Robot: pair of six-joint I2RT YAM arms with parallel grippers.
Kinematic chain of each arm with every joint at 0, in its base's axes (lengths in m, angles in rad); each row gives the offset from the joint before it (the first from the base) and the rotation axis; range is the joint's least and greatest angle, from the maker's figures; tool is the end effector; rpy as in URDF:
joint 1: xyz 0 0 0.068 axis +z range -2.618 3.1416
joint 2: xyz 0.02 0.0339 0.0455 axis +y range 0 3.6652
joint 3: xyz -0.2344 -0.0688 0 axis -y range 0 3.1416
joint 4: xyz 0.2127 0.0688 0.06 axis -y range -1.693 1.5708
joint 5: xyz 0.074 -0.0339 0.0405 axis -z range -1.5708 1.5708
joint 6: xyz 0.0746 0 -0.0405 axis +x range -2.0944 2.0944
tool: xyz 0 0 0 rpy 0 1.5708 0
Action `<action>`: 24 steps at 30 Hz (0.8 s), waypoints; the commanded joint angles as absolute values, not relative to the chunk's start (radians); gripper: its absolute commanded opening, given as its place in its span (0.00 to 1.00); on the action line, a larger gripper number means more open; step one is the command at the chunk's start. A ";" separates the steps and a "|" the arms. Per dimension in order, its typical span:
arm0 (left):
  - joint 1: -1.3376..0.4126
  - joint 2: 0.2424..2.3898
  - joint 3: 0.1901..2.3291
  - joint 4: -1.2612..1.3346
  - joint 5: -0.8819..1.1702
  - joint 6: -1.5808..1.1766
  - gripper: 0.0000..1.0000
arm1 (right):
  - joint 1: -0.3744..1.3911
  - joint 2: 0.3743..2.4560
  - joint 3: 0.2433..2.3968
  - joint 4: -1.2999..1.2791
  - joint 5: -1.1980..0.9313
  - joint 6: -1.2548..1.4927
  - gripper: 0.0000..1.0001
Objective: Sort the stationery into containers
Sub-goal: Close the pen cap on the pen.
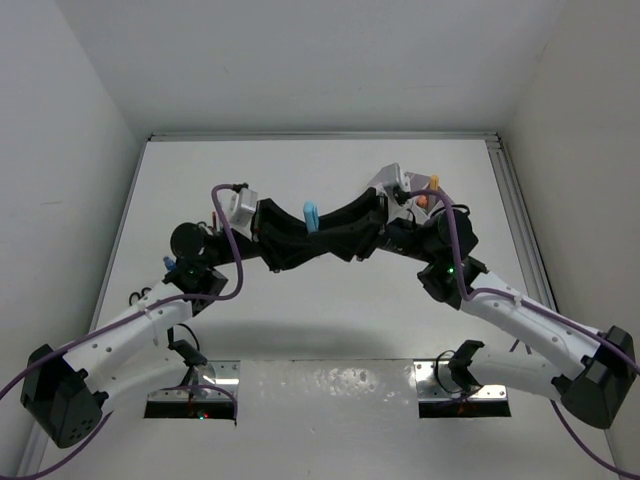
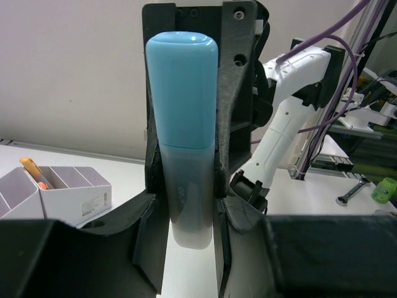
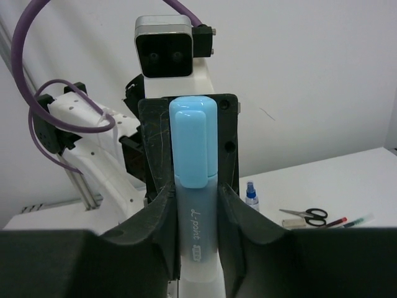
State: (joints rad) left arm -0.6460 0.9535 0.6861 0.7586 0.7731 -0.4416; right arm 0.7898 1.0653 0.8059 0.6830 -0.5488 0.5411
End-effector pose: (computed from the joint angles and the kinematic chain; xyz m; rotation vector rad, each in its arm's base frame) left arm 0.1424 -0.1726 0.3664 0.8656 1.0299 -1.3486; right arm 0.1504 0.2070 0.3786 -0.6893 1.1624 1.4584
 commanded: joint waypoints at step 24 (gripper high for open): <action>-0.666 0.914 0.726 0.609 0.839 -0.232 0.00 | 0.815 1.115 1.327 -0.126 -0.535 0.241 0.74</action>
